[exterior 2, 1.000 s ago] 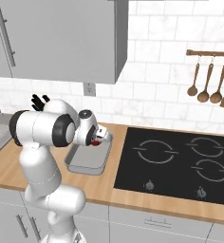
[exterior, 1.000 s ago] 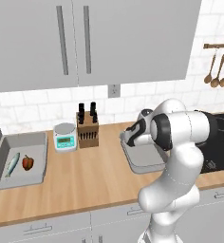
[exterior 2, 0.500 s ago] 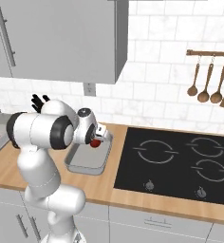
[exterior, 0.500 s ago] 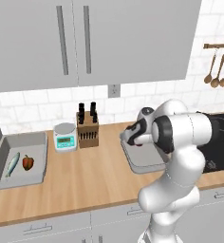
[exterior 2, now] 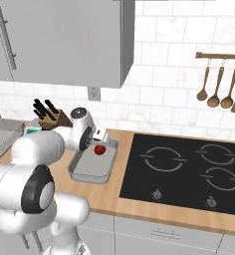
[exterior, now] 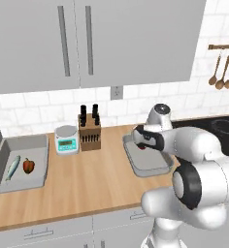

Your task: Place one bell pepper and one fish in each tupperware on the nearby counter, to pack two identical lunches.

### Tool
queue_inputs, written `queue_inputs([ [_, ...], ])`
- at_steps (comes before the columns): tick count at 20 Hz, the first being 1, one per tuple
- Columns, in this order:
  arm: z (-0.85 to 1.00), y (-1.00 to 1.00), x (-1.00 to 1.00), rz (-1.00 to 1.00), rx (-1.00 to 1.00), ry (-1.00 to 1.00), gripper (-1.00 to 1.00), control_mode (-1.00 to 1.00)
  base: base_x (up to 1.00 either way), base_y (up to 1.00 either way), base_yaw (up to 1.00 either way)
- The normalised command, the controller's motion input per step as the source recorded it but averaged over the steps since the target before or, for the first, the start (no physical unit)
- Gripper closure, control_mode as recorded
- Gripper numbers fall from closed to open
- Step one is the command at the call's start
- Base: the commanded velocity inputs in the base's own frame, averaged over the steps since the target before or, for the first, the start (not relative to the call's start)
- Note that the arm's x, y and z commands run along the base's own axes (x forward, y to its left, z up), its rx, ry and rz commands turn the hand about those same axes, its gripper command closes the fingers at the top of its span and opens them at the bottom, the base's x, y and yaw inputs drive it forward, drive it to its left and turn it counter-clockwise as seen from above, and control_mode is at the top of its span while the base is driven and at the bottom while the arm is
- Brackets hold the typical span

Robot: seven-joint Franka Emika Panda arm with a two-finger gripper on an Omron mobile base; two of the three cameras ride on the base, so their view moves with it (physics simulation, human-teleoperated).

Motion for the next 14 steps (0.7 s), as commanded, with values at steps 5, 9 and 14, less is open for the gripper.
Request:
queue_inputs([
  [5,0.52,0.03,-0.98,0.0,0.0,-0.07,-1.0,-1.0,0.0,0.0,0.0],
  [9,0.51,0.0,-1.0,0.0,0.0,0.0,-1.0,-1.0,0.0,0.0,0.0],
  [14,0.89,0.01,-0.96,0.0,0.0,0.05,-1.0,-1.0,0.0,0.0,0.0],
])
